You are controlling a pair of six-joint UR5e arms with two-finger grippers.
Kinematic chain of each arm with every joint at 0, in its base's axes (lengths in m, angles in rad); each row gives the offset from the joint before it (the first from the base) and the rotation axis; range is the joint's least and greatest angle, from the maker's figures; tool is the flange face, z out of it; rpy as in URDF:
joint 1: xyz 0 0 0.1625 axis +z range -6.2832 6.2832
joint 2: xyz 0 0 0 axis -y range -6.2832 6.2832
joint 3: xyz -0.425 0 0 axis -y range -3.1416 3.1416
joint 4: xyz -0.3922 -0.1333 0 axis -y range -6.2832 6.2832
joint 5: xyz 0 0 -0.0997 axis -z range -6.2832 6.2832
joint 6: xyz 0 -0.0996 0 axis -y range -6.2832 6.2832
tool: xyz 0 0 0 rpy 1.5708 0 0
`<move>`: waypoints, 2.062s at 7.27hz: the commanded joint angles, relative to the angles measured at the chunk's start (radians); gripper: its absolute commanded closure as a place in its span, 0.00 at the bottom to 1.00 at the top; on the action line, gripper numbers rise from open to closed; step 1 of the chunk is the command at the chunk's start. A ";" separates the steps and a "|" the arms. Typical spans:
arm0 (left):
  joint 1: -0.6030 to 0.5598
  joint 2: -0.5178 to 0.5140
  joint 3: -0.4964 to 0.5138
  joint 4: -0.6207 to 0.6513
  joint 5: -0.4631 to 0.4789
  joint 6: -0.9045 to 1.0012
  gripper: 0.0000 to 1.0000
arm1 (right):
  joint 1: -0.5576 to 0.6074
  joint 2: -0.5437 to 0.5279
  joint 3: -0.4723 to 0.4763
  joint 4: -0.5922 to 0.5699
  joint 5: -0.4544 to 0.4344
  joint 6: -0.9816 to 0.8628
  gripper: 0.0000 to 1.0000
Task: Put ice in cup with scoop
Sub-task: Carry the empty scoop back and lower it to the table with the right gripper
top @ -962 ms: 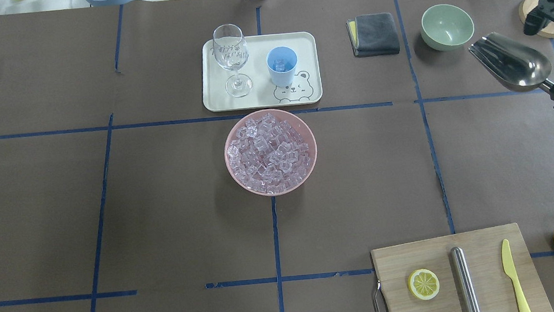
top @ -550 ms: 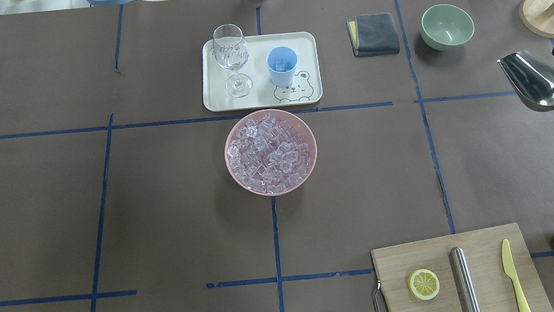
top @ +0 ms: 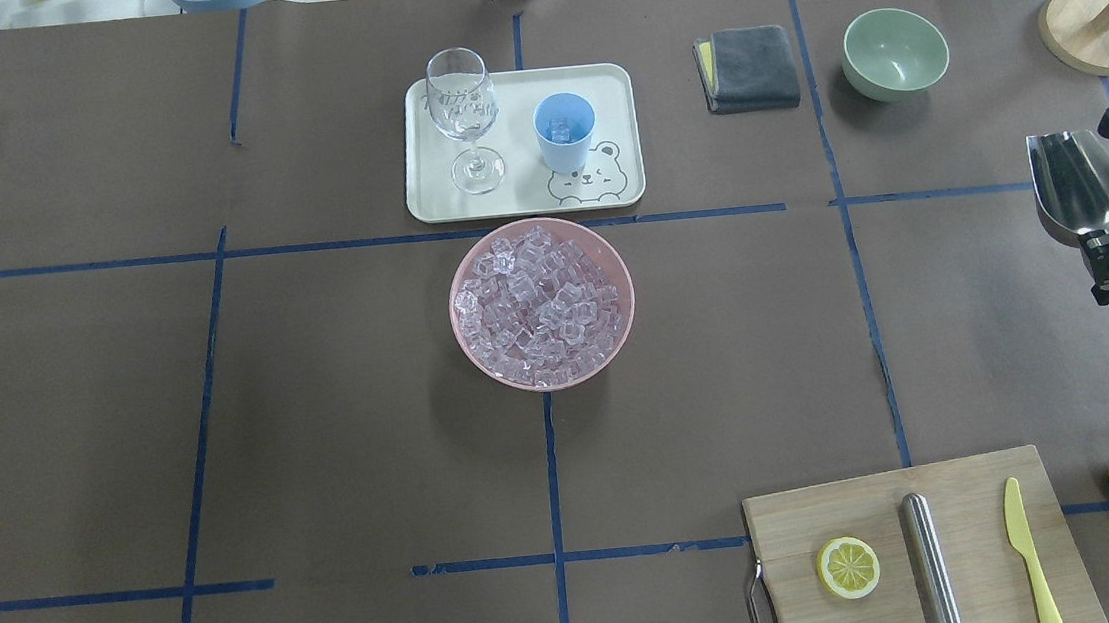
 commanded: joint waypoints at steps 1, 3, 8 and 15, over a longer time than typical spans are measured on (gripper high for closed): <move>0.000 -0.009 0.003 0.000 0.002 -0.002 0.00 | -0.064 -0.017 -0.007 0.031 0.005 0.016 1.00; 0.000 -0.015 0.006 0.000 0.003 -0.002 0.00 | -0.146 -0.030 -0.050 0.199 0.003 0.170 1.00; 0.000 -0.020 0.005 0.000 0.005 -0.002 0.00 | -0.235 -0.036 -0.105 0.327 0.015 0.320 1.00; 0.000 -0.011 0.015 0.020 0.008 -0.002 0.00 | -0.068 -0.027 0.023 0.353 0.017 0.309 0.00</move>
